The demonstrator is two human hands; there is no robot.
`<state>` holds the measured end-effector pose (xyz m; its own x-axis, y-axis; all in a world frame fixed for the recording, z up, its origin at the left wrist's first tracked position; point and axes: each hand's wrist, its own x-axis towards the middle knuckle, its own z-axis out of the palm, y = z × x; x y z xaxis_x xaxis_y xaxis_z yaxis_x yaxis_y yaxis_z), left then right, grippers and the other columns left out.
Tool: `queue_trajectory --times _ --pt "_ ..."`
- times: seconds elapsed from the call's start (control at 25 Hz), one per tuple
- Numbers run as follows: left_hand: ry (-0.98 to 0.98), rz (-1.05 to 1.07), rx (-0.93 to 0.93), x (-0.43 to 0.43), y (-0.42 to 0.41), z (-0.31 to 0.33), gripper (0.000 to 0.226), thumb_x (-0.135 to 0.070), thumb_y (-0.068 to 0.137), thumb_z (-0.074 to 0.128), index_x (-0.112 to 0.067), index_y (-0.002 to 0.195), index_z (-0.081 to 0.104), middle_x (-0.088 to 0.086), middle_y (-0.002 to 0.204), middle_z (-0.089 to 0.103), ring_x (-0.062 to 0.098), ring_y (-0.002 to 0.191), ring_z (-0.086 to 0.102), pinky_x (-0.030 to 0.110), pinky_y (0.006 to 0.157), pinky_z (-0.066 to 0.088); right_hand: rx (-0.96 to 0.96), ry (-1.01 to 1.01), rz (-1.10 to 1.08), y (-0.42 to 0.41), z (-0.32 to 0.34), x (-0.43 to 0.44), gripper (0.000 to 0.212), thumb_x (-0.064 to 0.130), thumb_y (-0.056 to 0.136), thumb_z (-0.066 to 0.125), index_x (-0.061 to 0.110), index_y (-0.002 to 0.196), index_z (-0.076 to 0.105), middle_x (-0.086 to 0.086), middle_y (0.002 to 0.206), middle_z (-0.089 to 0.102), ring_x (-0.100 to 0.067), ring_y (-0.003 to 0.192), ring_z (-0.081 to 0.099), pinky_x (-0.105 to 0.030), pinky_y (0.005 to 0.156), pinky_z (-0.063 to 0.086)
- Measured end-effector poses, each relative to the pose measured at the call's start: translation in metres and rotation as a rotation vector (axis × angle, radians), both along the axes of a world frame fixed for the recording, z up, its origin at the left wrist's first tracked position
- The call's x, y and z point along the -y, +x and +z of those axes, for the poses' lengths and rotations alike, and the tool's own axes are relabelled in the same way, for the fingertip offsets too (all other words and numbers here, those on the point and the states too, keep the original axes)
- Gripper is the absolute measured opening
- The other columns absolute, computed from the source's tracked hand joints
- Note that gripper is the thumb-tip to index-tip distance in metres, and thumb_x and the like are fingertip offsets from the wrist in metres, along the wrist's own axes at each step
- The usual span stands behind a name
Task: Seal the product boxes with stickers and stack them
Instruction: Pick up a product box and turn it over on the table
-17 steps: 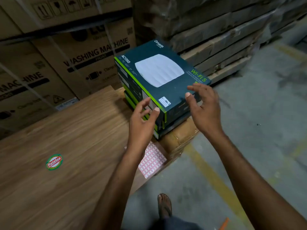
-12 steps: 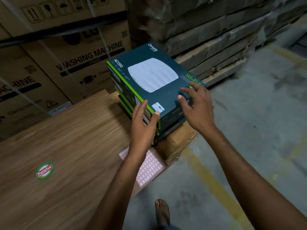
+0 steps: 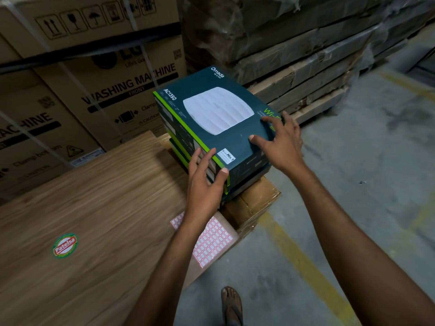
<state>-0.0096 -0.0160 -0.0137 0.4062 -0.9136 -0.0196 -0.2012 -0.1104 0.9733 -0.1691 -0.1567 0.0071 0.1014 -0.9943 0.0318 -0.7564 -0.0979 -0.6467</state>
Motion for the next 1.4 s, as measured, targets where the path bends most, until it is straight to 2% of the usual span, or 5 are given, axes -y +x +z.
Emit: queue_trajectory --times 0.28,0.44,0.76,1.04,1.4 --pt "-0.006 0.200 -0.092 -0.017 0.025 0.004 0.023 -0.022 0.105 0.062 -0.033 0.124 0.054 -0.001 0.145 0.044 -0.027 0.104 0.052 0.003 0.087 0.046 0.244 0.047 -0.133 0.008 -0.001 -0.025 0.069 0.053 0.083 0.071 0.031 0.146 0.055 0.001 0.144 0.059 -0.026 0.137 0.047 -0.040 0.113 0.041" --pt "0.129 0.156 -0.315 -0.024 0.057 -0.005 0.066 -0.033 0.102 0.067 -0.034 0.159 0.033 -0.004 0.150 0.053 0.008 0.128 0.060 0.033 0.110 0.051 0.352 0.121 -0.150 0.017 -0.006 -0.034 0.073 0.059 0.063 0.068 0.031 0.131 0.070 0.006 0.116 0.074 -0.022 0.120 0.064 -0.043 0.104 0.053" --pt "0.007 0.253 -0.389 -0.081 0.130 -0.012 0.038 -0.025 0.101 0.066 -0.026 0.138 0.067 -0.001 0.126 0.076 0.020 0.119 0.071 0.043 0.105 0.055 0.709 0.161 0.015 0.078 -0.021 -0.101 0.039 0.010 0.086 0.082 0.022 0.121 0.068 0.016 0.109 0.075 0.001 0.098 0.072 -0.022 0.088 0.056" --pt "-0.049 0.437 -0.304 -0.203 0.208 -0.015 0.026 -0.025 0.102 0.060 -0.023 0.125 0.072 -0.008 0.110 0.079 0.001 0.090 0.073 0.015 0.065 0.055 0.879 0.237 0.224 0.182 -0.033 -0.190 0.038 0.006 0.090 0.078 0.019 0.124 0.068 0.014 0.101 0.079 -0.005 0.095 0.074 -0.021 0.083 0.057" --pt "-0.004 0.643 -0.278 -0.340 0.260 -0.071 0.029 -0.017 0.103 0.060 -0.020 0.128 0.073 -0.003 0.117 0.079 0.022 0.115 0.073 0.037 0.094 0.056 0.740 0.432 0.350 0.254 -0.099 -0.303 0.039 0.008 0.090 0.079 0.014 0.127 0.069 0.004 0.115 0.078 -0.010 0.103 0.074 -0.025 0.084 0.057"
